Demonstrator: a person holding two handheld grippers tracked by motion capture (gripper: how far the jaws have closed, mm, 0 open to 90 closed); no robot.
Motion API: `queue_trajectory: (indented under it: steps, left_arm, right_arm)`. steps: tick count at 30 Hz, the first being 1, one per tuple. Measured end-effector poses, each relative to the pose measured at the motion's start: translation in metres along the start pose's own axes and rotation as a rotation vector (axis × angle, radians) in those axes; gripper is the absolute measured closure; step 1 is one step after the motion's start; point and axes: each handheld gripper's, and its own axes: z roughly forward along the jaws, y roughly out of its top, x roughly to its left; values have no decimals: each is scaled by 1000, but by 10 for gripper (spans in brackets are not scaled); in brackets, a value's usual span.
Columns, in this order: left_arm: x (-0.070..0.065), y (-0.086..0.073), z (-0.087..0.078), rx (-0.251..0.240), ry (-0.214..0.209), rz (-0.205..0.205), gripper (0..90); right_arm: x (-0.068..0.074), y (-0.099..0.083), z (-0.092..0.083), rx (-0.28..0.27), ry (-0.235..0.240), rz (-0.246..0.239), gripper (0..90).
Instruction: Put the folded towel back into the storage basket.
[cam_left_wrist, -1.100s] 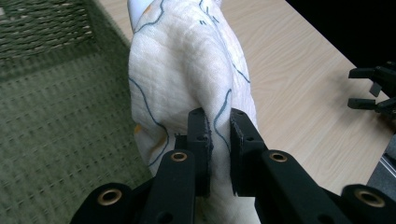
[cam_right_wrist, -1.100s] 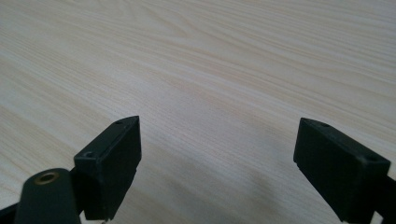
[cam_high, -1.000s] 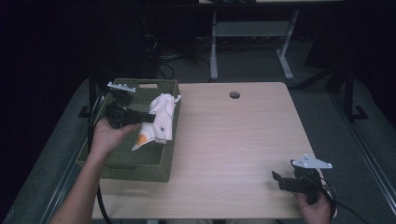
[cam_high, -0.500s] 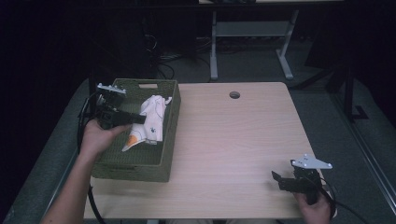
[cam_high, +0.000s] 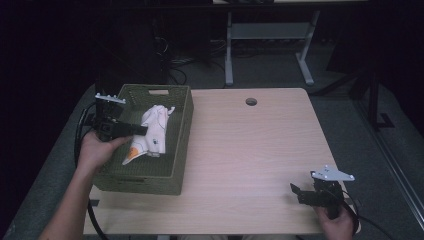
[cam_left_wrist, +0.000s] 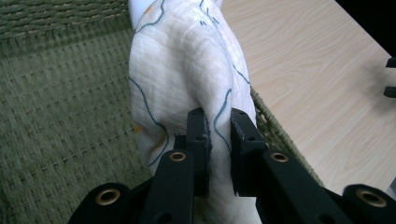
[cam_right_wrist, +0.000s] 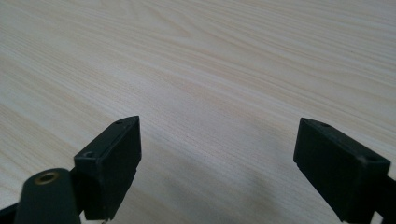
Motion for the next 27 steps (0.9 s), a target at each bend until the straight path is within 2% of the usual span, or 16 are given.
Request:
queue_trajectory:
  steps: [19,27]
  left_arm:
    - [10,-5,4,33,24,11,798]
    - [13,-4,10,46,15,14,796]
  right_arm:
    - [0,0,0,-1,-2,-10,148]
    - [0,0,0,1,-2,-9,148]
